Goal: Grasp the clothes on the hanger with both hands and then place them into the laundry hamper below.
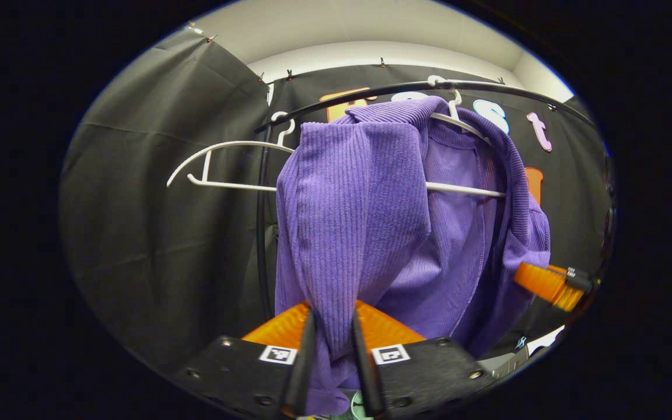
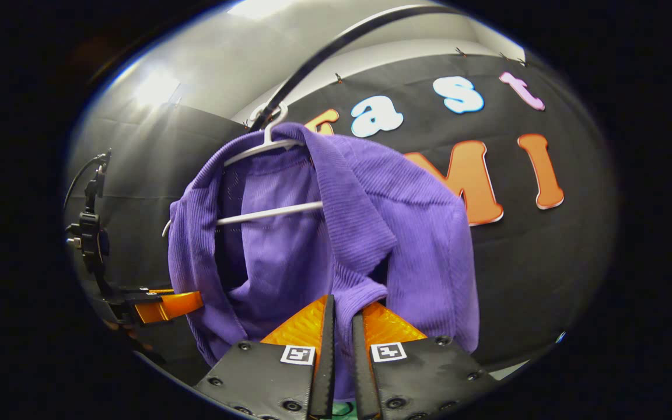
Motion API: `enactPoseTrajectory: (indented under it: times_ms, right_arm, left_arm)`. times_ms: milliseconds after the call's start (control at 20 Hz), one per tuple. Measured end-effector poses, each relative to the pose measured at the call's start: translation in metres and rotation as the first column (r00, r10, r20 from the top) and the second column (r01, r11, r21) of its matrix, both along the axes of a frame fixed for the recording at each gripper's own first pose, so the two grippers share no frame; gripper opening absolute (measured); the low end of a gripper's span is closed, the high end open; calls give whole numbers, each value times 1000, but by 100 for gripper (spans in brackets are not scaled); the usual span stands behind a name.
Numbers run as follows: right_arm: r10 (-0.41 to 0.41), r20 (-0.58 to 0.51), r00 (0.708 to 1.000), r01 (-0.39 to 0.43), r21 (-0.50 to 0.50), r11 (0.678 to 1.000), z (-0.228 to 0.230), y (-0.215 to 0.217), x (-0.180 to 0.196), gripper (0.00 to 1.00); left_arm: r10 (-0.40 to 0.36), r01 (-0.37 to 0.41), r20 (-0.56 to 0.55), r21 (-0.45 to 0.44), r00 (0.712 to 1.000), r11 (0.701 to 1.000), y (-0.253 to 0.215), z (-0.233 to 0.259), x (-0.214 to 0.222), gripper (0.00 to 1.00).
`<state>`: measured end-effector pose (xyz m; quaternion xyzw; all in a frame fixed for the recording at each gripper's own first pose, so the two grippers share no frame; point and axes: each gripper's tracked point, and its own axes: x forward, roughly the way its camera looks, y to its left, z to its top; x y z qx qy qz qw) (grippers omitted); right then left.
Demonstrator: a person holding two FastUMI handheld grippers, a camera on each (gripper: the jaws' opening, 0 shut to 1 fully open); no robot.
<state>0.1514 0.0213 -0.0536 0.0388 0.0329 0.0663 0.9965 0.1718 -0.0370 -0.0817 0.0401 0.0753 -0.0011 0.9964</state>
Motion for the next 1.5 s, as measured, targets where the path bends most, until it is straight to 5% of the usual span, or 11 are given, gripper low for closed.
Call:
enactPoseTrajectory:
  times_ms: [50,150,600,800,1250,1500]
  right_arm:
    - [-20,-2,1000,20,-2,1000,5,-10,1,13]
    - [-37,-23,999,37,27,999,7,-24,0,7]
    - [-224,38,974,226,-74,971,44,-88,14,7]
    - [-267,24,963,269,-73,960,58,-103,18,7]
    - [-285,-64,956,288,40,957,68,-144,57,7]
    - [-264,-85,961,270,70,960,80,-154,80,7]
  left_arm:
    - [-25,25,-3,-16,1000,1000,-5,-1,-3,4]
    - [-80,82,53,-51,995,995,-13,11,-7,0]
    - [-120,127,154,-31,981,991,3,79,-57,0]
    - [-76,82,221,-16,972,997,30,108,-60,0]
    - [15,9,268,-88,963,996,104,156,-48,0]
    - [19,-11,281,-30,959,1000,113,171,-25,0]
